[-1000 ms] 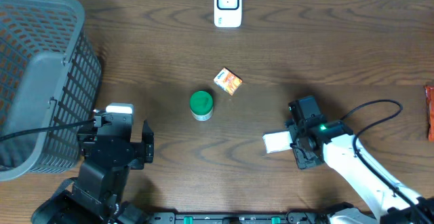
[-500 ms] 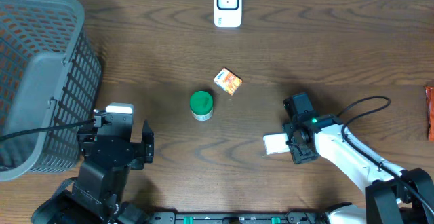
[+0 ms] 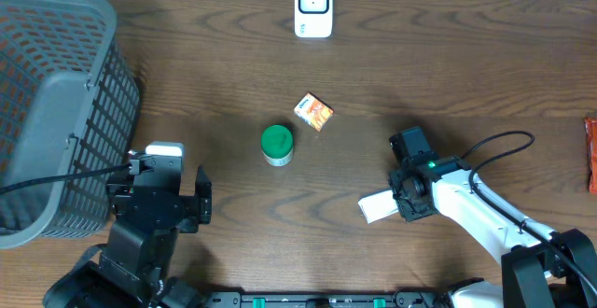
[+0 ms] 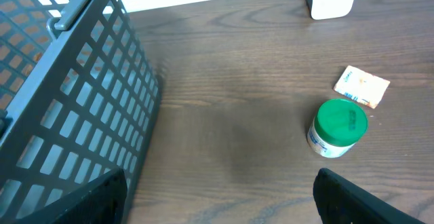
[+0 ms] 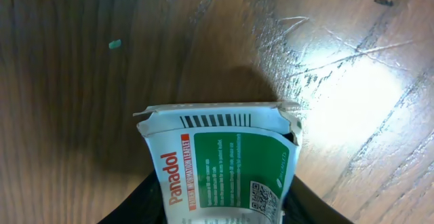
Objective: Scan the item barcode
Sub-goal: 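Lift the Panadol box with the right gripper and rotate it, then carry the Panadol box to the white scanner with the right gripper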
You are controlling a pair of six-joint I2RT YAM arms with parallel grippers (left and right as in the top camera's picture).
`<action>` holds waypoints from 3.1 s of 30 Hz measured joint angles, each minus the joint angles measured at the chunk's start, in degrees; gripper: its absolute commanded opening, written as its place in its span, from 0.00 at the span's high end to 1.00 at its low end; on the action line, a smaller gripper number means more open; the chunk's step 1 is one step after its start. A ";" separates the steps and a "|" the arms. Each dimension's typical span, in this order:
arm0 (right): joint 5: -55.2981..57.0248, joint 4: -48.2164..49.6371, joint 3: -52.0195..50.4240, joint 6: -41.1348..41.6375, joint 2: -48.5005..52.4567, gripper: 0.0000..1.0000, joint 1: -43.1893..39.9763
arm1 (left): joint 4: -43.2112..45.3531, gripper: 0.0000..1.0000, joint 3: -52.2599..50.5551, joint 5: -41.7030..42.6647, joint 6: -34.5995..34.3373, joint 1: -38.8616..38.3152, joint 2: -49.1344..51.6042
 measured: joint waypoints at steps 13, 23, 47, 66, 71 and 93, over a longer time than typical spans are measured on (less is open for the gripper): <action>-5.64 -0.72 0.42 -0.57 0.00 0.70 -0.33 | 0.00 0.12 0.00 0.00 0.00 0.00 0.00; -18.86 -7.37 2.10 -3.21 -0.15 0.64 -0.57 | 0.00 0.12 0.02 0.00 0.00 0.00 0.00; -28.24 17.14 2.80 -16.65 -0.42 0.68 -4.83 | 0.02 0.12 0.00 -0.02 0.00 0.00 0.00; -2.91 68.13 4.72 -25.97 6.69 0.69 -4.24 | -0.02 0.12 0.00 -0.02 0.00 0.00 0.00; -1.70 69.26 13.86 -25.88 17.40 0.69 -4.24 | 0.00 0.12 0.00 0.00 0.00 0.00 0.00; 0.11 70.42 67.12 -21.57 58.18 0.55 -2.54 | -0.02 0.12 0.00 0.00 0.00 0.00 0.00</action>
